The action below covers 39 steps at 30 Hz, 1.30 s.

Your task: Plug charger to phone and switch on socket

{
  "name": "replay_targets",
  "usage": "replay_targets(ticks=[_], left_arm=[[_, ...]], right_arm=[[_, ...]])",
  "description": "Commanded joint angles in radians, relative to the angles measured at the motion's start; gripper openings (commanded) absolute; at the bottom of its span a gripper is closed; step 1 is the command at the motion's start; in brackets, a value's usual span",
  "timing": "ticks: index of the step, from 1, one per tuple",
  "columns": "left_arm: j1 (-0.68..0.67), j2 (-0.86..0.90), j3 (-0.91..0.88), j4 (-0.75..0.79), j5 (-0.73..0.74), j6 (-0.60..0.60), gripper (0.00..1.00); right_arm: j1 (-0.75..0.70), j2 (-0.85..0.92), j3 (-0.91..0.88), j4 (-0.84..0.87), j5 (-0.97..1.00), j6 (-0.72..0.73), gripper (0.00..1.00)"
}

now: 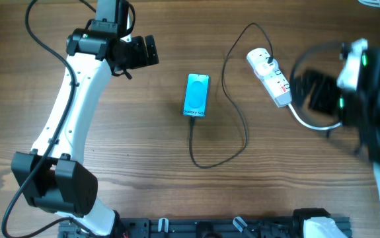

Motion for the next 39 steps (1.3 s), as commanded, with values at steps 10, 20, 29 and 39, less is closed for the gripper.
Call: replay_targets(ticks=[10, 20, 29, 39], left_arm=[[-0.002, 0.007, -0.002, 0.0, -0.014, -0.009, 1.0], [-0.002, 0.007, -0.002, 0.0, -0.014, -0.009, 1.0], [-0.002, 0.007, -0.002, 0.0, -0.014, -0.009, 1.0], [-0.002, 0.007, -0.002, 0.0, -0.014, -0.008, 1.0]], right_arm=[[0.011, -0.468, -0.244, -0.211, 0.051, -0.014, 1.0], [0.012, -0.477, -0.272, -0.087, 0.044, -0.101, 1.0], [0.011, -0.749, -0.842, 0.69, -0.116, -0.367, 1.0], [0.008, -1.009, -1.318, 1.143, -0.173, -0.459, 1.0]])
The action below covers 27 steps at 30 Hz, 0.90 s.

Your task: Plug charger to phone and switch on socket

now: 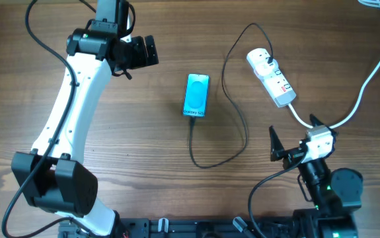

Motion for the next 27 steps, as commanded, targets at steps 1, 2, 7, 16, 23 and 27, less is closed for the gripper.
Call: replay_targets(ticks=[1, 2, 7, 16, 23, 27], left_arm=[[-0.002, 0.006, -0.002, -0.001, -0.01, -0.008, 1.0], [-0.002, 0.006, -0.002, -0.001, -0.01, -0.009, 1.0], [-0.002, 0.006, -0.002, -0.001, -0.01, -0.009, 1.0], [-0.002, 0.006, -0.002, -0.001, -0.01, -0.009, 1.0], [-0.002, 0.006, -0.002, -0.001, -0.01, -0.009, 1.0], [-0.002, 0.006, -0.002, -0.001, -0.01, -0.008, 1.0]], right_arm=[[0.002, -0.094, -0.108, 0.101, -0.031, -0.015, 1.0], [0.002, -0.114, -0.135, 0.129, -0.031, -0.014, 1.0], [0.002, -0.149, -0.216, 0.241, 0.008, 0.031, 1.0], [0.001, -0.149, -0.214, 0.148, 0.148, 0.096, 1.0], [0.001, -0.149, -0.214, 0.146, 0.166, 0.121, 1.0], [0.001, -0.149, -0.214, 0.146, 0.166, 0.121, 1.0]])
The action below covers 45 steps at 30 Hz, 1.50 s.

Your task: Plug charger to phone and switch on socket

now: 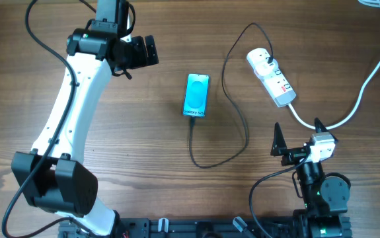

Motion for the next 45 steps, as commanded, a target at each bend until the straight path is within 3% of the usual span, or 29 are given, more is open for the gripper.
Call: replay_targets(ticks=[1, 38, 45], left_arm=[[-0.002, 0.006, -0.002, -0.001, -0.01, -0.008, 1.0], [0.002, 0.006, -0.002, 0.0, -0.01, -0.008, 1.0], [-0.047, 0.004, -0.002, -0.001, -0.01, -0.008, 1.0]], right_arm=[[0.001, -0.014, -0.002, 0.0, 0.019, 0.016, 1.0], [0.001, -0.014, -0.002, 0.002, 0.019, 0.031, 1.0], [0.001, -0.014, -0.002, 0.002, 0.019, 0.031, 1.0]])
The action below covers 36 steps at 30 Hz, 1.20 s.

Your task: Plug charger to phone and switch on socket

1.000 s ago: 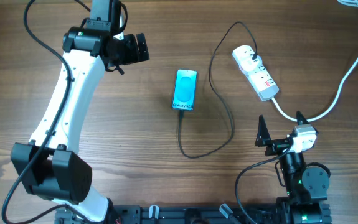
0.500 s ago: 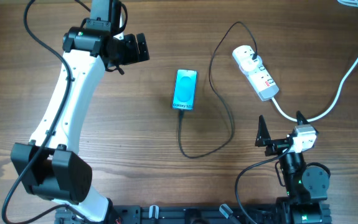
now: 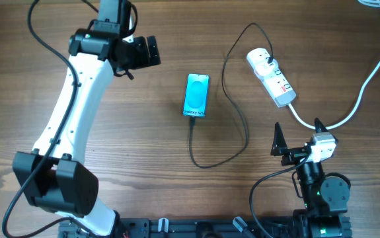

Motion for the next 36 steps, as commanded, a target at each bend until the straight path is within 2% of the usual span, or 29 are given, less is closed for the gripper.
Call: replay_targets(ticks=[1, 8, 13, 17, 22, 27, 31, 36], left_arm=[[-0.034, 0.004, -0.002, -0.001, -0.01, -0.009, 1.0], [-0.108, -0.032, -0.002, -0.001, -0.01, -0.009, 1.0], [-0.106, -0.111, -0.002, 0.0, -0.025, 0.002, 1.0], [-0.081, -0.17, -0.002, -0.074, -0.047, 0.002, 1.0], [-0.075, -0.202, -0.043, -0.06, -0.05, 0.003, 1.0], [-0.073, -0.331, -0.248, 0.028, -0.059, -0.004, 1.0], [-0.073, -0.446, -0.331, 0.018, -0.059, -0.003, 1.0], [-0.073, -0.545, -0.438, 0.08, -0.057, 0.131, 1.0]], right_arm=[[0.001, -0.014, -0.002, 0.002, 0.017, 0.015, 1.0], [0.001, -0.014, -0.002, 0.002, 0.017, 0.015, 1.0], [0.001, -0.014, -0.002, 0.002, 0.017, 0.015, 1.0], [0.001, -0.013, -0.002, 0.002, 0.017, 0.015, 1.0], [0.001, -0.01, -0.002, 0.002, 0.017, 0.015, 1.0], [0.001, -0.007, -0.002, 0.002, 0.017, 0.015, 1.0], [0.001, -0.003, -0.002, 0.002, 0.017, 0.015, 1.0], [0.001, -0.003, -0.002, 0.002, 0.017, 0.015, 1.0]])
